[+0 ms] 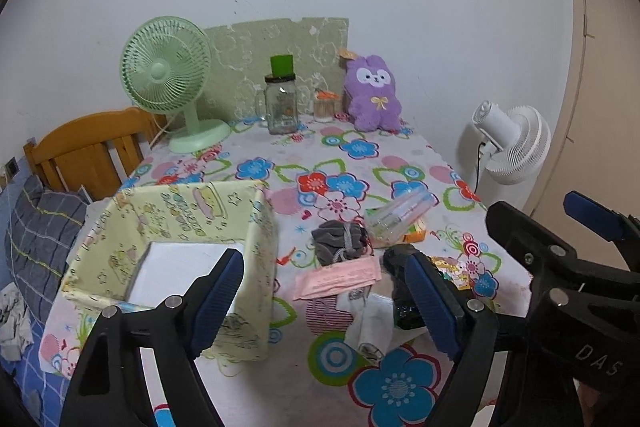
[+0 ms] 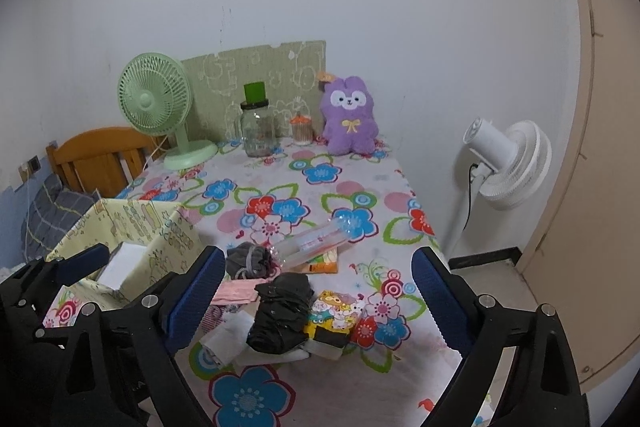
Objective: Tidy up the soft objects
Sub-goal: 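Grasp the black cloth with the right tool while the left tool approaches the white rolled cloth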
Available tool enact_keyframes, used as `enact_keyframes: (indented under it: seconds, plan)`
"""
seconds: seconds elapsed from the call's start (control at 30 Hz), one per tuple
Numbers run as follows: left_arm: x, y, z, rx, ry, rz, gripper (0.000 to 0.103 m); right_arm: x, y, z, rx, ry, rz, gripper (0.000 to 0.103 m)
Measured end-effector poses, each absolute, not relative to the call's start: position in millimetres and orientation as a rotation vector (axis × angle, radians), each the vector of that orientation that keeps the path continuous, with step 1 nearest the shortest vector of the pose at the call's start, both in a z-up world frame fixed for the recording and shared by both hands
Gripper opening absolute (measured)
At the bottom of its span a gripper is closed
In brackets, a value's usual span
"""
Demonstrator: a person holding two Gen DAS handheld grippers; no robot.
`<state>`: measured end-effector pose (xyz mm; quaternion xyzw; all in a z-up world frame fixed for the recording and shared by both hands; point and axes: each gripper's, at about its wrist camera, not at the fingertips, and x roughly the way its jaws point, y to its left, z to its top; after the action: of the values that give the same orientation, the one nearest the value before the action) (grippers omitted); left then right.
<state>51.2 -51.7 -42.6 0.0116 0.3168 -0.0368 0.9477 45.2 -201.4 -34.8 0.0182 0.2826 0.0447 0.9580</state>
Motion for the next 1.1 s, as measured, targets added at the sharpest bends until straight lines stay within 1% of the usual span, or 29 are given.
enact_keyframes:
  seconds: [0.37,0.6,0.7,0.77,1.0,1.1]
  plan:
    - [65,-74,-72,0.062,0.722,-0.111,0.082,67,-205,-64,0.047,0.658,0.126,0.093]
    - [75,-75,-89,0.054,0.781,-0.118,0.082,81,-199,-83,0.053,0.712,0.158,0.092]
    - [79,-76,-97,0.053,0.798,-0.119,0.082,87,-196,-91,0.052,0.739,0.168,0.089]
    - [82,-75,-101,0.05,0.812,-0.117,0.081,91,-193,-97,0.052,0.756,0.175,0.086]
    - [90,-72,-114,0.033,0.85,-0.115,0.078,102,-185,-115,0.049,0.815,0.191,0.085]
    - [93,-73,-120,0.038,0.87,-0.124,0.073,105,-181,-122,0.047,0.845,0.201,0.077]
